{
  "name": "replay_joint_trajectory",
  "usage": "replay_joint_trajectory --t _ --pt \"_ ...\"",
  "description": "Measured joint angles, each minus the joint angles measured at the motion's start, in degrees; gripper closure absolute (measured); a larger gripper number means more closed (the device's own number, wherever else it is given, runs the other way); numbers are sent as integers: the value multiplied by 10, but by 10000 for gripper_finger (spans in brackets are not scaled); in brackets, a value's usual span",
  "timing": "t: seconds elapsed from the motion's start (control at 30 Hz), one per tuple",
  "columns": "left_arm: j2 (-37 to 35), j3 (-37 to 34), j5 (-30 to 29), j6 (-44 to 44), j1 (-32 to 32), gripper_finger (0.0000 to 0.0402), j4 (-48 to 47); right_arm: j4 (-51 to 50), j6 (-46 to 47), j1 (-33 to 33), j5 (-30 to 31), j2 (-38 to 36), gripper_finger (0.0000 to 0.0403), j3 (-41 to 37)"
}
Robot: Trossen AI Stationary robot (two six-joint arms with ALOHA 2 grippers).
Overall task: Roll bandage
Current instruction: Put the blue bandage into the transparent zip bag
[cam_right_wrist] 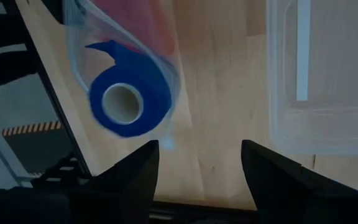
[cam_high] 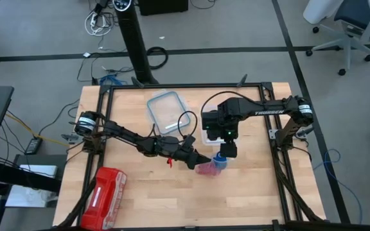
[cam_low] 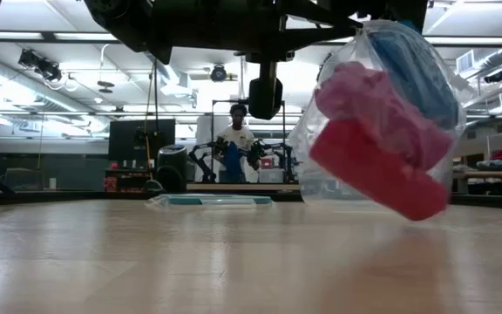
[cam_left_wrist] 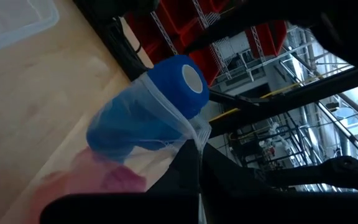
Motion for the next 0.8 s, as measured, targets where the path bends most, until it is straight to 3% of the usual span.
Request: replay_joint_trajectory --t 0.8 --pt "0 -1 -6 -2 3 398 3 114 25 20 -14 0 176 -14"
